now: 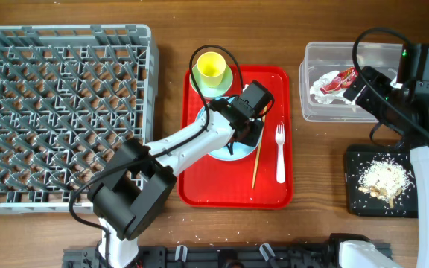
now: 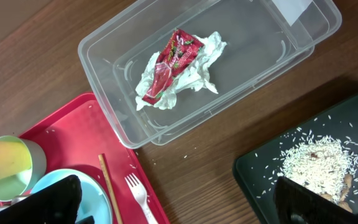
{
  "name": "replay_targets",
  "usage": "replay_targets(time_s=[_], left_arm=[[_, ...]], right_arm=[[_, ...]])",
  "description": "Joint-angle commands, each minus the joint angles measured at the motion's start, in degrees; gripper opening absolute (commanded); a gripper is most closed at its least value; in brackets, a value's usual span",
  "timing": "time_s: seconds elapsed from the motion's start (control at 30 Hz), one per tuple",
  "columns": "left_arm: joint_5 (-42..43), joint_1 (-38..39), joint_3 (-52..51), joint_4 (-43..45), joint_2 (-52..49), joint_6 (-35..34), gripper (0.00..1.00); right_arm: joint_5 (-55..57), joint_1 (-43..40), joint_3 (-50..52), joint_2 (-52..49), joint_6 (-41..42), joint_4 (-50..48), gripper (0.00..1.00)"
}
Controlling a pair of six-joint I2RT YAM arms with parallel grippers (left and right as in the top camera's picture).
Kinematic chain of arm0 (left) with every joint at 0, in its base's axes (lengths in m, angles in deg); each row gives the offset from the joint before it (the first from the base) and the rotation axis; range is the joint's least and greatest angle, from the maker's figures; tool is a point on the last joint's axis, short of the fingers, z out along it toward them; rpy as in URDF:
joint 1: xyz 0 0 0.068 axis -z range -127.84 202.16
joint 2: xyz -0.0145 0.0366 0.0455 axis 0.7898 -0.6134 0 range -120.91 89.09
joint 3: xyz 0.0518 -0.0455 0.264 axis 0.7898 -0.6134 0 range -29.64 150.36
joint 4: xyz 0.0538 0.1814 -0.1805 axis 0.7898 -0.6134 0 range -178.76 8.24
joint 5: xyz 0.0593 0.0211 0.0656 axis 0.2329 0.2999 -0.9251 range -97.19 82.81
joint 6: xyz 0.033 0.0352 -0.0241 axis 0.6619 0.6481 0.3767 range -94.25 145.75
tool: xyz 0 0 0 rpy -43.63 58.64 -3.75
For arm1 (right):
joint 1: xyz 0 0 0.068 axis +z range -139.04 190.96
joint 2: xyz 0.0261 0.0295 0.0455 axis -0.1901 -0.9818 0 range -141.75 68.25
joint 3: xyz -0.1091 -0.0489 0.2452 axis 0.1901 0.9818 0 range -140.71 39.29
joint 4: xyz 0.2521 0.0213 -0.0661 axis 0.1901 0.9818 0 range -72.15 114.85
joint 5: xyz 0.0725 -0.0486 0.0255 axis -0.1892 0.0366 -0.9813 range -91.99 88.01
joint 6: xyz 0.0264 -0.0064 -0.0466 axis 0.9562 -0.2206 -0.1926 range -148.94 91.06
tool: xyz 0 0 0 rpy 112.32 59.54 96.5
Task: Sort waste into correct bins and load items into the dishwasher rack
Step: 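Grasp the small bowl on the blue plate with the left gripper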
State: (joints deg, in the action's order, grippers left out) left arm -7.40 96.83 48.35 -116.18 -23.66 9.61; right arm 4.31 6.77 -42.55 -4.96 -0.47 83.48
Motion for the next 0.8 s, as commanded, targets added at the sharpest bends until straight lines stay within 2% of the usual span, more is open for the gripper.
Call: replay_targets(time_s=[0.0, 0.03, 0.1, 0.3, 0.47, 0.63, 0.77], left_arm=[[-3.19, 0.46, -0.15, 0.37, -1.01, 0.74, 0.28], [-4.76, 0.46, -0.15, 0.35, -1.07, 0.72, 0.24], [-5.03, 0.46, -0.15, 0.37, -1.07, 0.72, 0.23], [-5.01, 0.59, -0.17, -0.28, -1.49, 0.31, 0.06], [-3.82, 0.61, -0.17, -0.33, -1.62, 0.31, 0.14], [-3.74, 0.61, -0.17, -0.55, -1.62, 0.31, 0.04], [-1.27, 0.61, 0.0, -1.18, -1.09, 0.31, 0.04]], right_arm=[[1.18, -0.17, 0.2, -0.46, 0.04, -0.04, 1.0], [1.18, -0.17, 0.2, -0.46, 0.04, -0.04, 1.0], [1.18, -0.17, 0.2, -0.46, 0.07, -0.07, 1.0], [1.18, -0.17, 0.2, -0.46, 0.07, -0.17, 1.0], [1.18, -0.17, 0.2, -0.46, 0.07, -0.24, 1.0], [1.18, -0.17, 0.2, -0.46, 0.04, -0.24, 1.0], [1.18, -0.17, 0.2, -0.46, 0.07, -0.24, 1.0]])
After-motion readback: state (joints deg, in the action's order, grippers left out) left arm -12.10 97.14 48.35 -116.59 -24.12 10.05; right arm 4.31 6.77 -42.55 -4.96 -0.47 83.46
